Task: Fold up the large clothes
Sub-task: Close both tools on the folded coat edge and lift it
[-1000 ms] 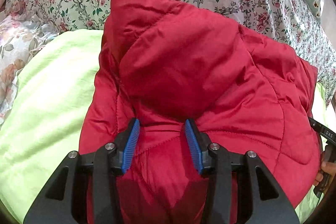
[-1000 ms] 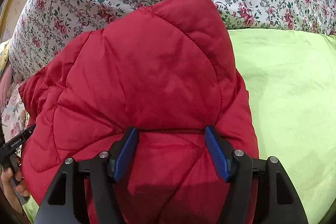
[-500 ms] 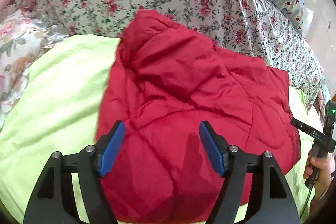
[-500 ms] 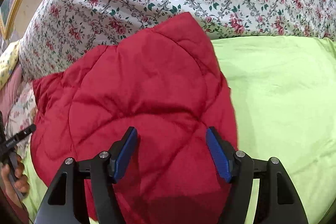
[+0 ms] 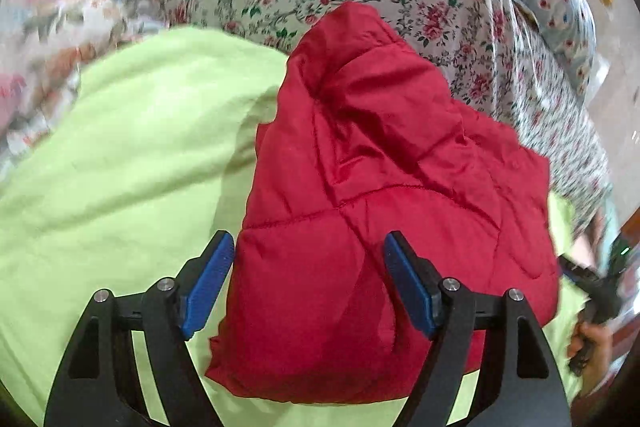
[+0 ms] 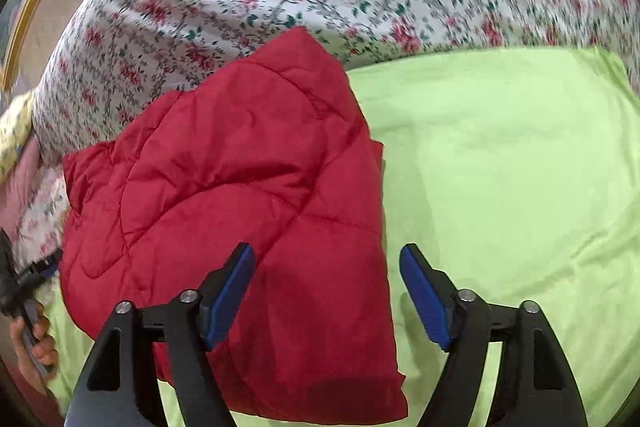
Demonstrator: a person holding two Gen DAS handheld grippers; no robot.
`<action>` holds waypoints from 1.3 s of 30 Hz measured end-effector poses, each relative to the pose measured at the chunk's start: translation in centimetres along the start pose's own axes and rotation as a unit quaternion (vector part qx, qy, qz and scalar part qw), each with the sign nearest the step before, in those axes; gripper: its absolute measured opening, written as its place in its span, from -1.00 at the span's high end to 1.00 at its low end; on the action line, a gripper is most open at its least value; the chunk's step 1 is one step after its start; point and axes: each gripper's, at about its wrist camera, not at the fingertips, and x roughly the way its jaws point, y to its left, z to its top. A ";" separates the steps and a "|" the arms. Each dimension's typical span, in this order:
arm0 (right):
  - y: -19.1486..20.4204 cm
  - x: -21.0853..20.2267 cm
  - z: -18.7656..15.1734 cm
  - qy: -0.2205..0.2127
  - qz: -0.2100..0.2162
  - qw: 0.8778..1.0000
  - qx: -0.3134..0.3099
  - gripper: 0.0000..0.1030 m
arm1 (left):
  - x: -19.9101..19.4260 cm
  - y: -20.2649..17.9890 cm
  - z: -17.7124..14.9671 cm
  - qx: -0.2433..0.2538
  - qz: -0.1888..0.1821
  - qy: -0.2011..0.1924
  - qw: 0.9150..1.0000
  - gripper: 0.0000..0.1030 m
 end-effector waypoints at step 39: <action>0.3 1.9 -1.0 0.077 0.148 0.982 0.086 0.34 | -0.8 -1.3 -0.4 -0.047 -0.100 0.040 0.993 0.19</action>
